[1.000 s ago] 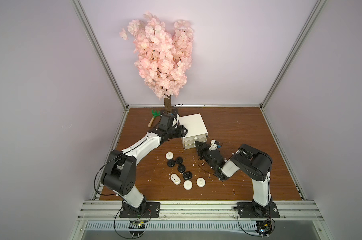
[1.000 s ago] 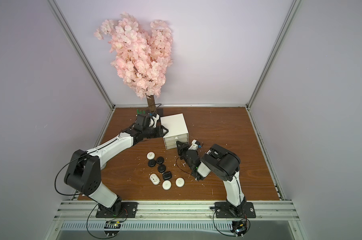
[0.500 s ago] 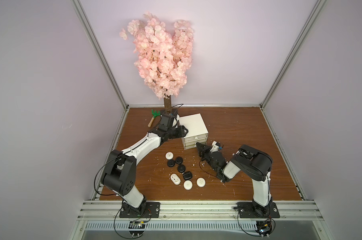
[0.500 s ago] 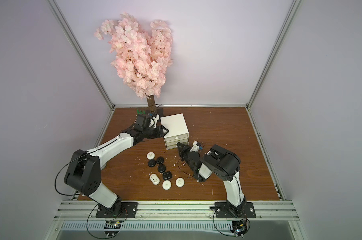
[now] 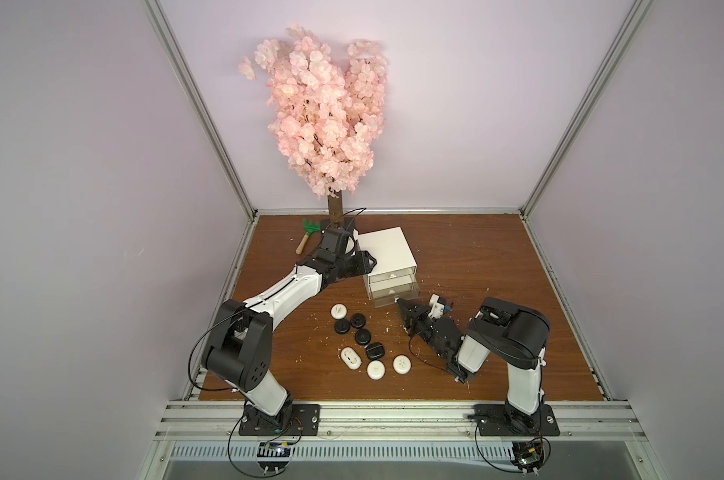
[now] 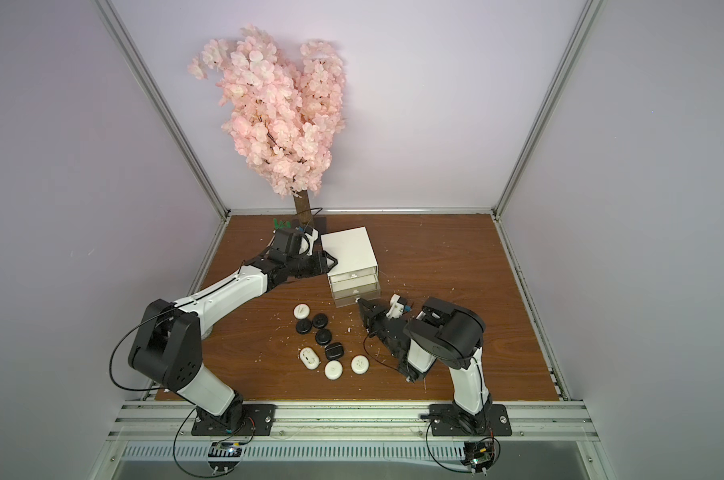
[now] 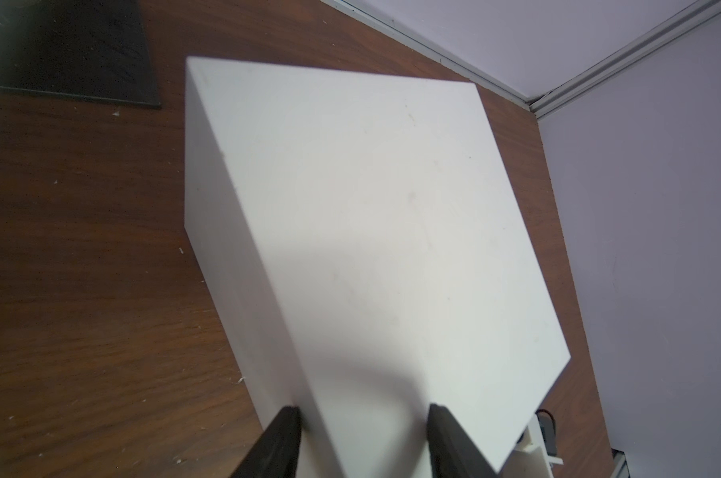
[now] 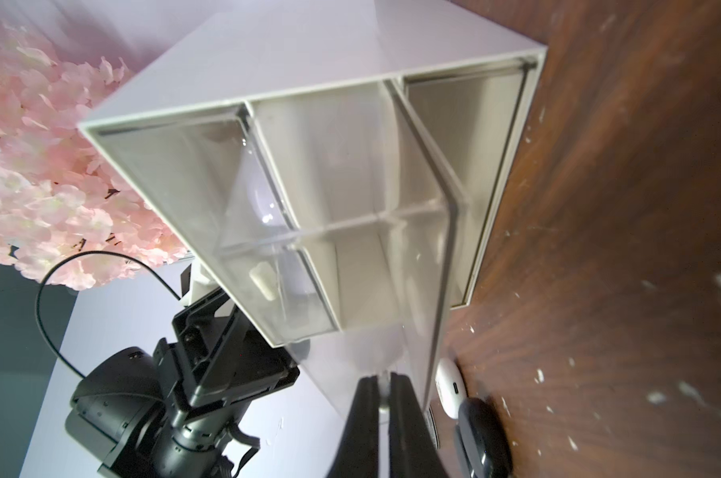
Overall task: Put the bluetooth earphones in the drawer according to color
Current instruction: Open the drawer in the storage box.
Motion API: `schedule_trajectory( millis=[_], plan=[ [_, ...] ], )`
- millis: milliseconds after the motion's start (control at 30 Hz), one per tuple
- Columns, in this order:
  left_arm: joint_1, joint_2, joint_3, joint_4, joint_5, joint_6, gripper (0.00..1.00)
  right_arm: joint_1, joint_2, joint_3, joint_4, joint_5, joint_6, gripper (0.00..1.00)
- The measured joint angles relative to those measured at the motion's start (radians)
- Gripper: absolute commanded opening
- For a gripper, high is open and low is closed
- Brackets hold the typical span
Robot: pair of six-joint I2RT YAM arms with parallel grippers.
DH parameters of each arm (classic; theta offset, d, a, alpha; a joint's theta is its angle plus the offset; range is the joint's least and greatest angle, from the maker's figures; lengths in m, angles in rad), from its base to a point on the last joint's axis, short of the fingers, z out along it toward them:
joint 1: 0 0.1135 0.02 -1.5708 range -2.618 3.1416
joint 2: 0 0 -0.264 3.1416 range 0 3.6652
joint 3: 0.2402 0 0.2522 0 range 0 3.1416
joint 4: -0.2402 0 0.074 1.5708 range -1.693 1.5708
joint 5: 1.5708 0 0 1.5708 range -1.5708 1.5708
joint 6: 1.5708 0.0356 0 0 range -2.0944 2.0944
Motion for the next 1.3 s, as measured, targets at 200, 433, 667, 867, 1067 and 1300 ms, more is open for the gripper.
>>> schedule_trajectory(
  millis=[200, 433, 667, 867, 1067, 1300],
  plan=[
    [-0.004, 0.006, 0.015, -0.018, -0.004, 0.0, 0.52, 0.027, -0.014, -0.08, 0.019, 0.003, 0.026, 0.02],
    [-0.014, 0.023, 0.039, -0.026, 0.001, 0.002, 0.53, 0.045, -0.043, -0.145, 0.019, 0.004, 0.047, 0.01],
    [-0.015, 0.028, 0.039, -0.025, -0.004, 0.001, 0.52, 0.056, -0.074, -0.149, 0.019, 0.021, 0.048, 0.01],
    [-0.015, 0.033, 0.044, -0.027, -0.005, 0.0, 0.52, 0.059, -0.143, -0.144, -0.032, 0.007, 0.039, 0.0],
    [-0.015, 0.037, 0.051, -0.032, -0.006, 0.0, 0.52, 0.061, -0.277, -0.138, -0.211, -0.001, 0.016, 0.0],
    [-0.015, 0.045, 0.055, -0.028, -0.002, -0.011, 0.52, 0.062, -0.446, -0.145, -0.436, 0.002, -0.011, 0.0]
  ],
)
